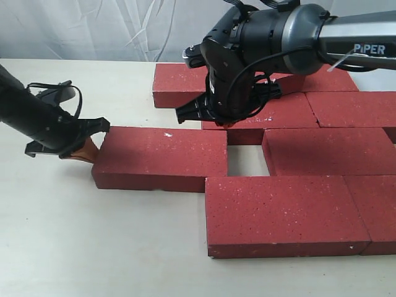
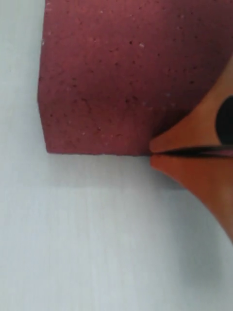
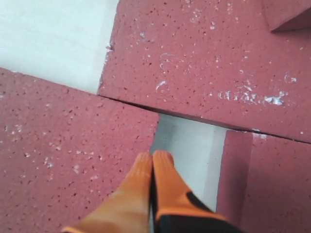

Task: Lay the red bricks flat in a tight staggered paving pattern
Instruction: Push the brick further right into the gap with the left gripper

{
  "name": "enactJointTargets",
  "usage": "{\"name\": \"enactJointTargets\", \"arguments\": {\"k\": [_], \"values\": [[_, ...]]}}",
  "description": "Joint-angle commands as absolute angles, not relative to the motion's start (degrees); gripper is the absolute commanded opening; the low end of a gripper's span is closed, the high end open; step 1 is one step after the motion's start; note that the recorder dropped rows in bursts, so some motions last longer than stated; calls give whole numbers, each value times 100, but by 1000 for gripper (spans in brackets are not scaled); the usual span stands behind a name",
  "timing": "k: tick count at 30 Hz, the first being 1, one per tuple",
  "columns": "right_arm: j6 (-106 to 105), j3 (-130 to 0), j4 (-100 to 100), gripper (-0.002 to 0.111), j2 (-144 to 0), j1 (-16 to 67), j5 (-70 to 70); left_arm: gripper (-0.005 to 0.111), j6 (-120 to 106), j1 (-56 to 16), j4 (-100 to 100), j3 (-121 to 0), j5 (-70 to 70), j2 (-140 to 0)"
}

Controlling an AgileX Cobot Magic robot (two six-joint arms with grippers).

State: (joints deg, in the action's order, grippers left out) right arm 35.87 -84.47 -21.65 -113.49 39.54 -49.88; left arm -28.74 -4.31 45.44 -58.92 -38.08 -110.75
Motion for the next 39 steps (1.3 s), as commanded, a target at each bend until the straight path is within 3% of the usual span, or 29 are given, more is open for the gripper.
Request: {"name": "enactJointTargets", "arguments": {"k": [1, 7, 18, 28, 39], "values": [[3578, -8427, -2170, -1, -11290, 3934, -4954, 0, -2868, -799, 4813, -5902, -3877, -11065], [3578, -8427, -2133, -1, -11290, 3934, -4977, 0, -2868, -925, 4705, -5902, -3836, -11065], [3578, -8427, -2138, -1, -11290, 3934, -5043, 0, -2830, -481, 4530, -5902, -3752, -11065], [3565, -8427, -2138, -1, -11290, 3934, -5045, 0, -2906, -1159, 4866, -5880, -3645, -11065], [3565, -8427, -2048, -1, -11290, 3934, -5045, 0, -3069, -1396, 5220, -5880, -3539, -11065]]}}
